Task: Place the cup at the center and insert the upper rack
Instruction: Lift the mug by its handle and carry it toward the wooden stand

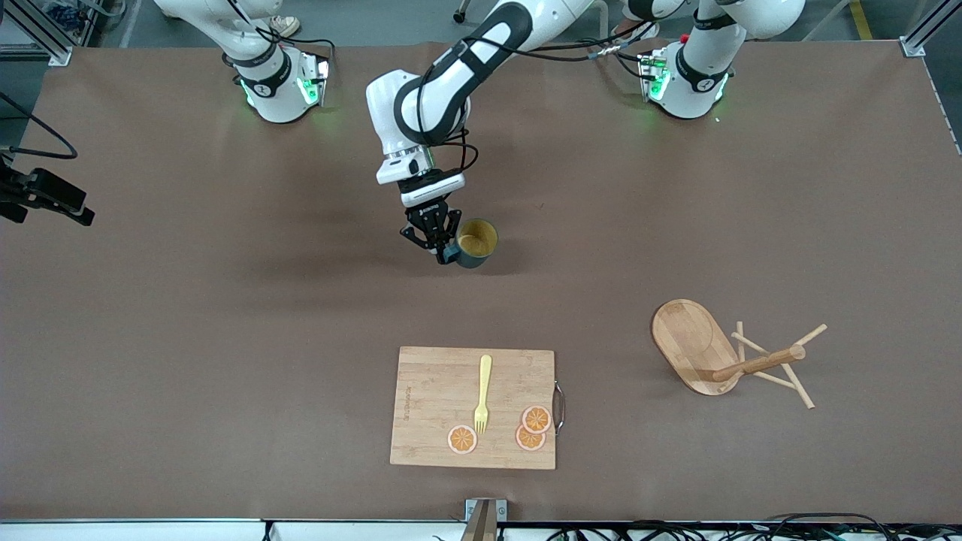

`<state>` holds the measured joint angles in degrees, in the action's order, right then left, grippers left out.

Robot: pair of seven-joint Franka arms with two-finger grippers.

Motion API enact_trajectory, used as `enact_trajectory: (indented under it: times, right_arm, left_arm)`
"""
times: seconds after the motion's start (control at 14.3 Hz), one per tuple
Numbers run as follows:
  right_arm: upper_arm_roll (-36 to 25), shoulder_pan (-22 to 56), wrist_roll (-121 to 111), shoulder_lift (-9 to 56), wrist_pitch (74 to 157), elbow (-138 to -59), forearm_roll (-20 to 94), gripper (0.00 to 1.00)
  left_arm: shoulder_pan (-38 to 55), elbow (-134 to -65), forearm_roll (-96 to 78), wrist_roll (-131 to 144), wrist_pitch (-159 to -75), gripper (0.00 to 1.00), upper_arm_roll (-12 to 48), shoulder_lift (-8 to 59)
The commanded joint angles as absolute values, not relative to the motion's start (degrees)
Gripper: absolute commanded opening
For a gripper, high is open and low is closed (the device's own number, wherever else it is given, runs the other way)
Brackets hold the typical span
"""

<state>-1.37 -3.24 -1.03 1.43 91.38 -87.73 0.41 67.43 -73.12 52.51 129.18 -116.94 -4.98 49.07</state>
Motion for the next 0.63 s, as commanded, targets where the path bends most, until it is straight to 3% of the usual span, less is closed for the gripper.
enact_trajectory:
  times: [0.0, 0.56]
  right_arm:
    - [-1.1, -3.6, -1.3, 0.5, 91.6, -88.3, 0.0, 1.00]
    - [-1.1, -3.5, -1.3, 0.5, 91.5, -88.3, 0.0, 1.00]
  left_arm:
    - [65.7, -74.2, 48.2, 127.4, -117.2, 0.00, -4.7, 44.7]
    - [57.9, -73.4, 26.7, 112.1, -117.4, 0.00, -4.6, 37.3]
